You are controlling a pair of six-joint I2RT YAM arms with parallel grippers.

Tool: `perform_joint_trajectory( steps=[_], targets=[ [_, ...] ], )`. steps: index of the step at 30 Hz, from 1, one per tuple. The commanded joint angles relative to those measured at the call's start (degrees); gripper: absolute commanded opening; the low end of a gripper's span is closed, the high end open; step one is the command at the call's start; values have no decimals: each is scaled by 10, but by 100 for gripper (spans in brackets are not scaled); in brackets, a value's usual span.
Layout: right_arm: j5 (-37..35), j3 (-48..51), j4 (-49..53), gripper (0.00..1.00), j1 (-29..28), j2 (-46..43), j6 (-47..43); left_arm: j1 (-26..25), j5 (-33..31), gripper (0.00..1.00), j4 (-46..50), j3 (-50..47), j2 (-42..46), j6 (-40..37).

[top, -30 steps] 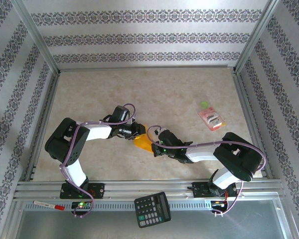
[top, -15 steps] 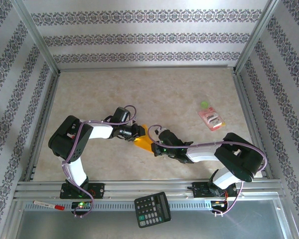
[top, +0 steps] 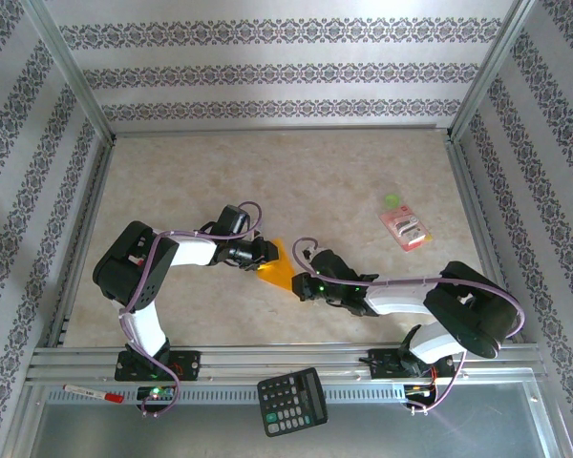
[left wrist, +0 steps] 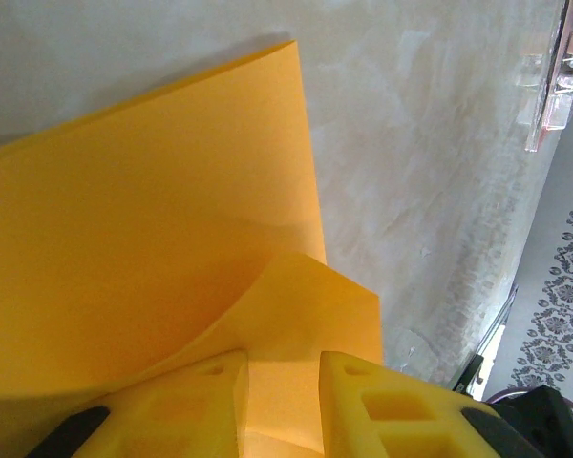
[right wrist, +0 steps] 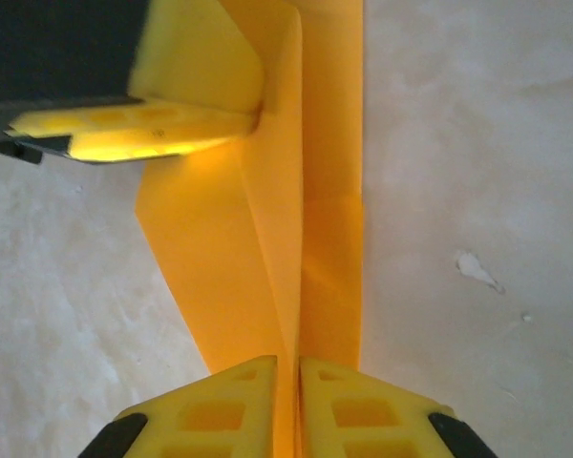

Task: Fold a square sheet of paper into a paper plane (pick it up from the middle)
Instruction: Fourth fold the wing at the center of the table.

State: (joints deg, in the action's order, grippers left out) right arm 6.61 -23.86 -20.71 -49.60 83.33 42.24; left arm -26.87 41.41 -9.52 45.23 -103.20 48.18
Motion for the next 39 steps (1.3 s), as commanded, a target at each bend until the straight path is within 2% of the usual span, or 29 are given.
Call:
perform_joint_trajectory(
  steps=[1, 6, 13, 18, 26, 30, 36, 39],
  targets=[
    [8, 11, -4, 11, 2, -7, 22, 5, -28, 27, 9, -15, -20, -18],
    [14, 24, -20, 6, 2, -2, 37, 5, -35, 27, 15, -15, -20, -22],
    [13, 38, -33, 6, -1, 21, 43, 5, -41, 26, 20, -16, -21, -27],
    [13, 49, -20, 9, -1, 13, 33, 5, -42, 26, 26, -14, -20, -31],
    [14, 45, 25, 16, 10, -65, 28, 5, -43, 26, 29, -13, -20, -34],
    [19, 45, 28, 17, 11, -76, 30, 5, -41, 26, 30, -12, -20, -34],
    [20, 45, 28, 15, 11, -62, 25, 5, -41, 25, 33, -11, -19, -35],
    [23, 29, 24, 11, 11, -48, 25, 5, -42, 25, 33, -11, -19, -35]
  ],
)
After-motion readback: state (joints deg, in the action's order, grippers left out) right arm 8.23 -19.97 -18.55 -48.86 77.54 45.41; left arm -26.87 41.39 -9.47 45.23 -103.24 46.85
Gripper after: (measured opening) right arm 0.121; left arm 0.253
